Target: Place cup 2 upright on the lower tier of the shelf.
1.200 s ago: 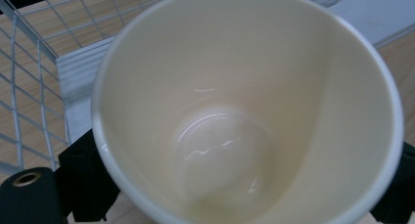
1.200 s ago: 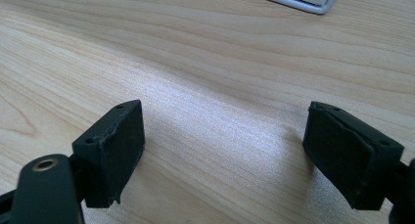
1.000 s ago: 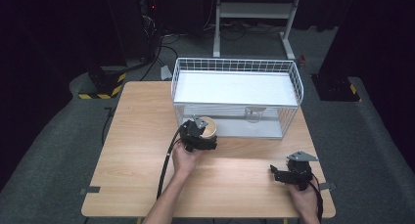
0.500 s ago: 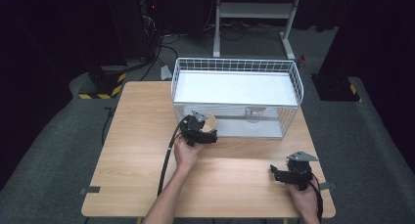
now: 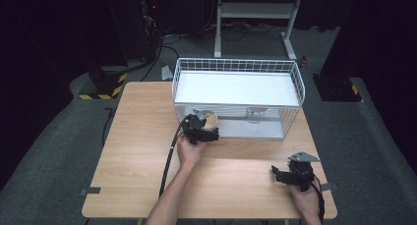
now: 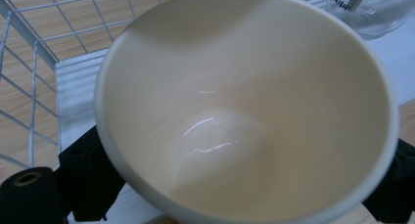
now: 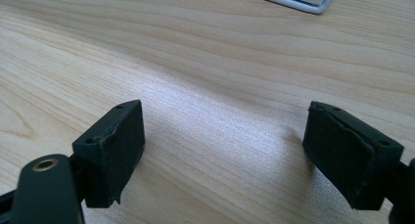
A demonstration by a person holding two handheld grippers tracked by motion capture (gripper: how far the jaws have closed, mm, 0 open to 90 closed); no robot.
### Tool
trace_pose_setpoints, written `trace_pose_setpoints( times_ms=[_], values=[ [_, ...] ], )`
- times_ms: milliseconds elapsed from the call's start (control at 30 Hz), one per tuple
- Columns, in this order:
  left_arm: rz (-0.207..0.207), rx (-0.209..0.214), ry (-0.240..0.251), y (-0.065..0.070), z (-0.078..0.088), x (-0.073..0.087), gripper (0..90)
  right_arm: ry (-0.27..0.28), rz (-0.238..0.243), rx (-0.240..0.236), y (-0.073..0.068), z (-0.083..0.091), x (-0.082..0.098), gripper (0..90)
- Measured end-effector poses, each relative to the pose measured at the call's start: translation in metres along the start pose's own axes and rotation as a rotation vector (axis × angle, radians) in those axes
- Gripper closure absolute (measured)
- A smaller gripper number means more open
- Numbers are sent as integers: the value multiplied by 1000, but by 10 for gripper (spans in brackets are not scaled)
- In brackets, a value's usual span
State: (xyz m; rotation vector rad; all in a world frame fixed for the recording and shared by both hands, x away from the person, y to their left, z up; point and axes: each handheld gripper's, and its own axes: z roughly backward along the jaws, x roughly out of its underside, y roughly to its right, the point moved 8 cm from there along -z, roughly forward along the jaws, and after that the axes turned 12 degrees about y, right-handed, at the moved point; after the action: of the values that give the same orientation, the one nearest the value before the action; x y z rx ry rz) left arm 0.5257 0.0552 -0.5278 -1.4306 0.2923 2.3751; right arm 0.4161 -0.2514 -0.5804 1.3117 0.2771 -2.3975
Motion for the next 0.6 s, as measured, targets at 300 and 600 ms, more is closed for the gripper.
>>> trace_pose_setpoints(
  times_ms=[300,600],
  values=[
    [-10,0,5,0,-7,-3,89,0,0,1,0,0,0,158],
    [-2,-14,15,0,-13,-4,89,-2,-3,2,0,0,0,158]
  ],
)
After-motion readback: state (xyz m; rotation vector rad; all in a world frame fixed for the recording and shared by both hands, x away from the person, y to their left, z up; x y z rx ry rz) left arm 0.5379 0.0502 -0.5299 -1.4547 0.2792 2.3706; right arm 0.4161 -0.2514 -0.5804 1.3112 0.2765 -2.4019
